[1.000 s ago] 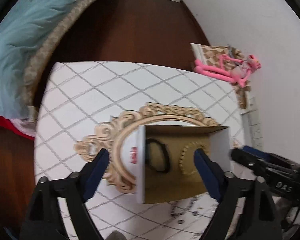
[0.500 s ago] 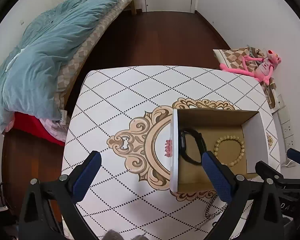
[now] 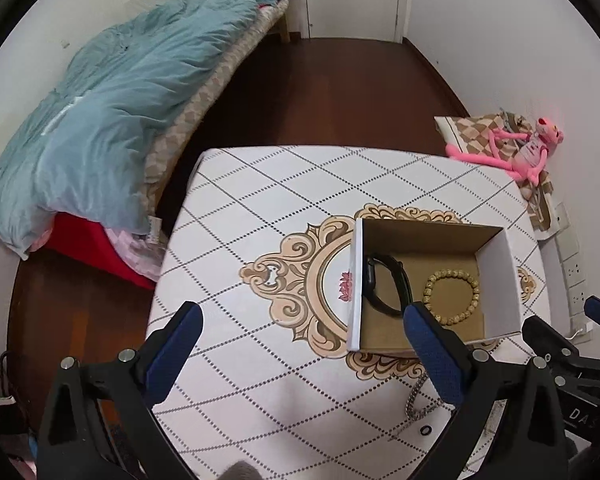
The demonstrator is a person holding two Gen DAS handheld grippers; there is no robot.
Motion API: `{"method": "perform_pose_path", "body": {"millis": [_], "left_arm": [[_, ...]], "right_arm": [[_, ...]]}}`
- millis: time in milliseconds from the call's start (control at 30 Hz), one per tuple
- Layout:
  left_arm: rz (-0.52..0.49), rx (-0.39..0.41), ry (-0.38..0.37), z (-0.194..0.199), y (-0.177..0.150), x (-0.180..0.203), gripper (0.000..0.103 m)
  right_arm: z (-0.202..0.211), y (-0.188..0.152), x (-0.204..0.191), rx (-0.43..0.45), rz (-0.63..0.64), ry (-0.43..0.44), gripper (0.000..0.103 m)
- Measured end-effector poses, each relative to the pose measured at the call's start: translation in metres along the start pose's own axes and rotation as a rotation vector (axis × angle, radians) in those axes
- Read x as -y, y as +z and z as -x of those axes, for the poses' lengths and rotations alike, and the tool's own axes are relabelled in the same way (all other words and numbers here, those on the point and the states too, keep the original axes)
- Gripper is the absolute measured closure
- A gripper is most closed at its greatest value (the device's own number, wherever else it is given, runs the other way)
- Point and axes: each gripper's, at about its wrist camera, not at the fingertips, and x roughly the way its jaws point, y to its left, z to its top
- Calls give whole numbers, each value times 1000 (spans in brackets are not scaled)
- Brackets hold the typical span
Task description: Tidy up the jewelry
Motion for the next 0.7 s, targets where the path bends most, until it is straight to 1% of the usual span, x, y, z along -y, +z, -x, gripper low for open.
{"method": "perform_pose_path", "body": {"millis": [133, 300, 500, 700], "left_arm": [[4, 49, 18, 29, -6, -4, 0], [7, 96, 11, 62, -16, -9, 0], [-3, 107, -1, 83, -30, -10, 1], [4, 122, 5, 91, -47, -11, 1]], "right_arm": [[25, -6, 1, 46, -2, -4, 3], [61, -19, 1, 98, -6, 1, 3], [91, -37, -4, 146, -5, 5, 3], [98, -56, 4, 137, -42, 45, 3]]}}
